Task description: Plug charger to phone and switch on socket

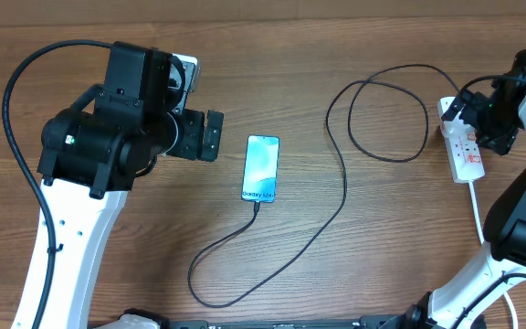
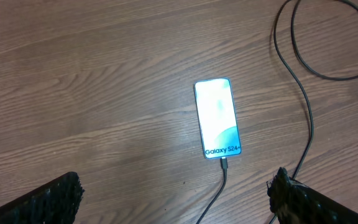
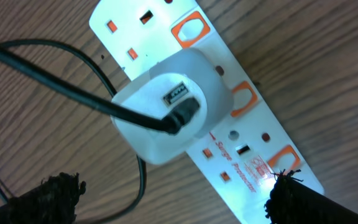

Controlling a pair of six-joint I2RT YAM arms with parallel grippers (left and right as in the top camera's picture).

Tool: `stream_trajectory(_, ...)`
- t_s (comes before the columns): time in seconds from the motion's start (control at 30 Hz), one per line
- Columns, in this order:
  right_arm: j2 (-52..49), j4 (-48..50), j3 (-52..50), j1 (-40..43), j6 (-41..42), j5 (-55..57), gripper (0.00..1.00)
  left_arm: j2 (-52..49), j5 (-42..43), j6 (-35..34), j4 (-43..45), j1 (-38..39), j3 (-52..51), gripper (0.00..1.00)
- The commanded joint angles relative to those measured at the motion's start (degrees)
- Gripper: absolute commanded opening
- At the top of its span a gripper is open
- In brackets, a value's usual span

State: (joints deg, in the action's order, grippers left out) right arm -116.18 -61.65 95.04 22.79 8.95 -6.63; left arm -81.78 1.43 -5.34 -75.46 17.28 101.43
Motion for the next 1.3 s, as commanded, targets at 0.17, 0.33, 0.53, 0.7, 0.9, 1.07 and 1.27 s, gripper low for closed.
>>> stream_trajectory(0.17, -0.02, 8.00, -5.35, 0.13, -3.50, -1.20, 1.00, -0.35, -0.39, 1.53, 0.02, 0.37, 0.68, 1.00)
stream_trajectory(0.33, -0.02, 11.67, -6.91, 0.11, -6.40, -4.83, 1.00, -0.35, -0.39, 1.53, 0.02, 0.37, 0.68, 0.99)
stream_trajectory(0.53, -0.17, 14.01, -7.34, 0.11, -7.15, -6.10, 1.00, -0.35, -0.39, 1.53, 0.02, 0.37, 0.68, 0.99)
stream_trajectory(0.7, -0.96, 15.23, -7.34, 0.13, -7.34, -4.09, 1.00, -0.35, -0.39, 1.53, 0.02, 0.37, 0.68, 1.00)
stream_trajectory(0.9, -2.67, 16.00, -7.34, 0.13, -7.30, -3.76, 1.00, -0.35, -0.39, 1.53, 0.04, 0.37, 0.68, 1.00)
stream_trajectory(1.07, -2.99, 16.15, -7.34, 0.13, -7.32, -3.93, 1.00, -0.35, -0.39, 1.53, 0.02, 0.37, 0.68, 1.00)
stream_trajectory(1.27, -3.02, 16.55, -7.34, 0.13, -7.34, -3.74, 1.00, -0.35, -0.39, 1.53, 0.04, 0.37, 0.68, 1.00)
